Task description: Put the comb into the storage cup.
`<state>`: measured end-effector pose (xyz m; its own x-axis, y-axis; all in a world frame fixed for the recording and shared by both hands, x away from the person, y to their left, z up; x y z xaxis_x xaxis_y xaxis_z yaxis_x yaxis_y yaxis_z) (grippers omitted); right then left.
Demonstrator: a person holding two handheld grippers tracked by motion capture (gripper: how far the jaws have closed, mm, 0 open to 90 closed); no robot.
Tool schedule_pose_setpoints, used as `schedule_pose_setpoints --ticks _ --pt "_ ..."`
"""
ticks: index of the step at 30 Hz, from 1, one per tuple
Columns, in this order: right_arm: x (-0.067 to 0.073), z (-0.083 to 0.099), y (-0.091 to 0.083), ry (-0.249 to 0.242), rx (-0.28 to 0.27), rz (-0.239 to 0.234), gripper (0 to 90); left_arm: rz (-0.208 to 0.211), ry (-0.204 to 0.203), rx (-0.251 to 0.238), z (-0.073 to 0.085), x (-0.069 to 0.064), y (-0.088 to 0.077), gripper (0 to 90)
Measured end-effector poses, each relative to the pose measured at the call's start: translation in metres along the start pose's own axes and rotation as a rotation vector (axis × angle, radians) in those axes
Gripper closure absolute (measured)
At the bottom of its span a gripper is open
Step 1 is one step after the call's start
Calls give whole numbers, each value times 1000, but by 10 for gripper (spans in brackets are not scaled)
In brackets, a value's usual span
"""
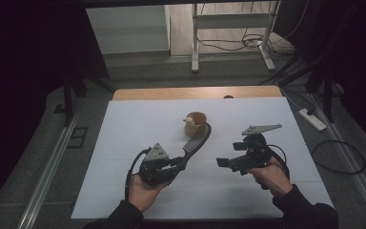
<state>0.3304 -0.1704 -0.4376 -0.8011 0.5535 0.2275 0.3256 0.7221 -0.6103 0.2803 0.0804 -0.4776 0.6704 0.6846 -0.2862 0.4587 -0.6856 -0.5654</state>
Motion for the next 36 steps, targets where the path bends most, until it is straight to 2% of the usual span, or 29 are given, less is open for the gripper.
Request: schedule_pose_setpoints --ticks 8,20,36 --pt "-1 -11 9 23 -2 -32 0 2 8 4 -2 -2 5 720" --pt "-5 -25 20 58 -31 -48 0 2 28 7 -5 -6 14 720" --pt "-6 -36 35 89 -14 -70 0 5 39 10 -8 -10 26 720"
Point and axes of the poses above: each handheld gripper's, and its own axes: y roughly forward along the jaws, z roughly out of its underside, x roughly to its left, the point moved 4 cm from there along y, roughly forward along the jaws, and after that the axes turned 7 degrees about -y, right-handed, at the moved point
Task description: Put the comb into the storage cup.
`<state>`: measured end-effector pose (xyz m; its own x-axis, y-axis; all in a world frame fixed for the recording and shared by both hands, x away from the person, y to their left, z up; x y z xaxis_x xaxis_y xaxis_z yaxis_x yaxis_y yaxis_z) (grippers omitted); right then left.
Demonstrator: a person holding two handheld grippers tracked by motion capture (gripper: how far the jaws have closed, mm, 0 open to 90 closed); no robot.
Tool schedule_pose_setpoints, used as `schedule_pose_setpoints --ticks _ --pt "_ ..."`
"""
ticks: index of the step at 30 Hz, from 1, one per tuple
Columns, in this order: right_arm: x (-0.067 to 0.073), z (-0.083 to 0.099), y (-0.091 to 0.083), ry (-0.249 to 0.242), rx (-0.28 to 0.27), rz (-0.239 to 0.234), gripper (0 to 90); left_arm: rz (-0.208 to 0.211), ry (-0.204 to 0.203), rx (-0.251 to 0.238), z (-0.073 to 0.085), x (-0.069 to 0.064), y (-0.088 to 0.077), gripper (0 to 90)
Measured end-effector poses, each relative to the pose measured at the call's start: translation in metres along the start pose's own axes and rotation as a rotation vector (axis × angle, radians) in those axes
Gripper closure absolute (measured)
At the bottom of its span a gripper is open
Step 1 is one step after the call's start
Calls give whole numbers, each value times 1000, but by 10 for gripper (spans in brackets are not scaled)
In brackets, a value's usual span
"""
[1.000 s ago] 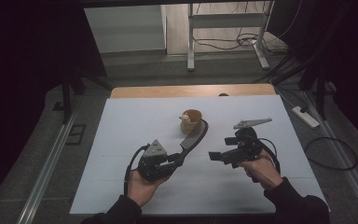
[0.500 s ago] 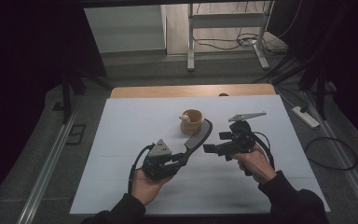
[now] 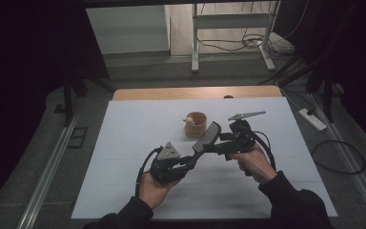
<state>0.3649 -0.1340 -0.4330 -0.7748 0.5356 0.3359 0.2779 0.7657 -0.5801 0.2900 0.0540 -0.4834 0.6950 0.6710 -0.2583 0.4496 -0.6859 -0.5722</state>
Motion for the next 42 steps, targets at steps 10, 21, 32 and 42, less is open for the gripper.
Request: schedule_pose_setpoints --ticks 10,21,32,42 --pt "-4 -2 7 51 29 1 0 0 13 -5 -1 -4 5 720" --pt "-9 0 3 54 14 10 330 -11 12 -9 2 -1 7 719" --pt "-16 3 1 122 -6 -62 666 -43 49 -7 4 -2 9 719" --pt "-17 5 4 249 -43 -200 834 -64 74 11 8 2 16 717"
Point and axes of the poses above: each handheld gripper's, and its own axes: y roughly forward along the jaws, z roughly out of its underside, x roughly to its left, the point moved 4 cm from there along y, roughly forward along the jaws, and after that the axes turned 7 degrees about -y, right-handed, at the moved point
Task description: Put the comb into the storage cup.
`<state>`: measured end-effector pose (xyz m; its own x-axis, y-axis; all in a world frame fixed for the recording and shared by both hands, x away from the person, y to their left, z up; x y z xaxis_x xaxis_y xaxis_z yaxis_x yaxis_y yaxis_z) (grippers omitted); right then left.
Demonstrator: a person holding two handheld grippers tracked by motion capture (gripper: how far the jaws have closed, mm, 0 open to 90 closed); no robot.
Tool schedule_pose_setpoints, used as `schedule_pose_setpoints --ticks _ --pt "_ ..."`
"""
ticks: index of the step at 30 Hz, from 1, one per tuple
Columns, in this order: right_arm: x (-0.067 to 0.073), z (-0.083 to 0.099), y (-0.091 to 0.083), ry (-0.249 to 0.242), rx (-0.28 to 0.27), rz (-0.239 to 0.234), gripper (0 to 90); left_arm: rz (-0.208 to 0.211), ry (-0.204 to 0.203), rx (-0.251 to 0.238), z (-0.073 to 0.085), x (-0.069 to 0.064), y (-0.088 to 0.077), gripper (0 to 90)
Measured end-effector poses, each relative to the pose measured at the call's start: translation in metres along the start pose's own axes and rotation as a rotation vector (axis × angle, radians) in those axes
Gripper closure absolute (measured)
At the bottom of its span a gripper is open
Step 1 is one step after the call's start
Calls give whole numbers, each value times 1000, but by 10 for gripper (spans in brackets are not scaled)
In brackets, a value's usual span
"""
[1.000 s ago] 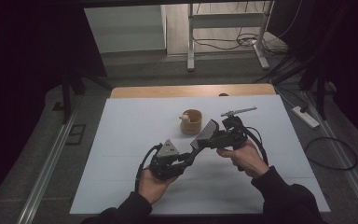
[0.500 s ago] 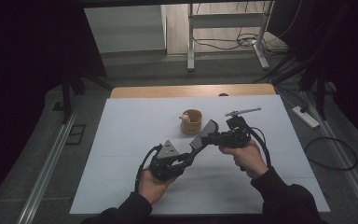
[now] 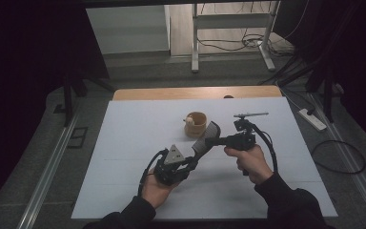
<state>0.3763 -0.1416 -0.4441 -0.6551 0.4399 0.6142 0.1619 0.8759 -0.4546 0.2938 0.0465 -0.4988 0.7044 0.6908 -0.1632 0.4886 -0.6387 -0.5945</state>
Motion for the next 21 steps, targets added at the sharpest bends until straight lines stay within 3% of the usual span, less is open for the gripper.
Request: schedule_pose_setpoints --ticks 7,17,21 --pt "2 0 0 3 -6 -4 837 26 -30 3 0 2 0 694" --pt "3 0 -6 -56 -27 29 836 52 -80 4 -1 5 -4 437" --pt "3 0 -8 -65 -39 42 836 91 -101 27 -1 5 -5 339"
Point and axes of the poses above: each handheld gripper's, and its own axes: y roughly forward along the jaws, z roughly out of its underside, x roughly to its left, the point moved 4 cm from there along y, roughly forward along the jaws, and after that the axes turned 7 degrees about -y, right-handed, at the moved point
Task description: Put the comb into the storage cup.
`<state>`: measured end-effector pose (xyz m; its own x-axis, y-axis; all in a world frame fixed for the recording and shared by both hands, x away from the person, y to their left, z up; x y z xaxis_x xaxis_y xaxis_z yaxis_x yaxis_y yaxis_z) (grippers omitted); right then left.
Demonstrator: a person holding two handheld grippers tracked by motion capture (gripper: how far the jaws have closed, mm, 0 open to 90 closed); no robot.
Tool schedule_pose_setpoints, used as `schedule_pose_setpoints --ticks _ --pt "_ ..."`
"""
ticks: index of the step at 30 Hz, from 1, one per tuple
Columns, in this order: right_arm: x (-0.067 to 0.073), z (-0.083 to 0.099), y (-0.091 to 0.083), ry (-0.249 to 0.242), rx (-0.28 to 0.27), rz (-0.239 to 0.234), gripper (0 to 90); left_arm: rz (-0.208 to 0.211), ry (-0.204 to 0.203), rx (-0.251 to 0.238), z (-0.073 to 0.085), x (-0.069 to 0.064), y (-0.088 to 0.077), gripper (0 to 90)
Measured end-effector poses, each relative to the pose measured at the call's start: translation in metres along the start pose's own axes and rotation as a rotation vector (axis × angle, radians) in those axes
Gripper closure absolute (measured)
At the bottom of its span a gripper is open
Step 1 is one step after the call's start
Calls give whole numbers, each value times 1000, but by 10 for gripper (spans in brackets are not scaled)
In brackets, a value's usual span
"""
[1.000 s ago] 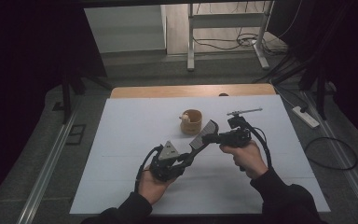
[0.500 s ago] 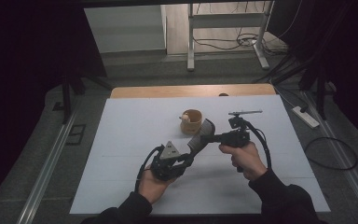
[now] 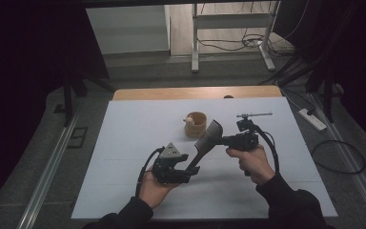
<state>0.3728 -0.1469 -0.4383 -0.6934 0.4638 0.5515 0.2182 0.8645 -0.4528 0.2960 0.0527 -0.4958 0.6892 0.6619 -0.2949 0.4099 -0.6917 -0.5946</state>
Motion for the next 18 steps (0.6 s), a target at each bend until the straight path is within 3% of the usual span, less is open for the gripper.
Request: schedule_pose_setpoints --ticks 7,10,15,18 --pt "1 0 -3 -23 -6 5 836 22 -28 3 0 3 -4 194" --pt "2 -1 -3 -36 -8 14 836 -1 -22 17 1 4 -7 135" --pt "3 -1 -6 -78 -13 13 836 25 -24 43 5 6 -11 60" --pt "4 -2 -8 -110 -25 9 836 17 -17 60 7 7 -12 33"
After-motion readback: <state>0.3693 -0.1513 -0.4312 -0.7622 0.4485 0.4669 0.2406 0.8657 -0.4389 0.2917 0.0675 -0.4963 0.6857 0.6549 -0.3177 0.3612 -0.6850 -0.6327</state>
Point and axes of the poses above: each handheld gripper's, and its own axes: y roughly forward along the jaws, z roughly out of its underside, x roughly to its left, the point moved 4 cm from there along y, roughly forward along the jaws, and after that the axes turned 7 degrees about -y, right-handed, at the moved point
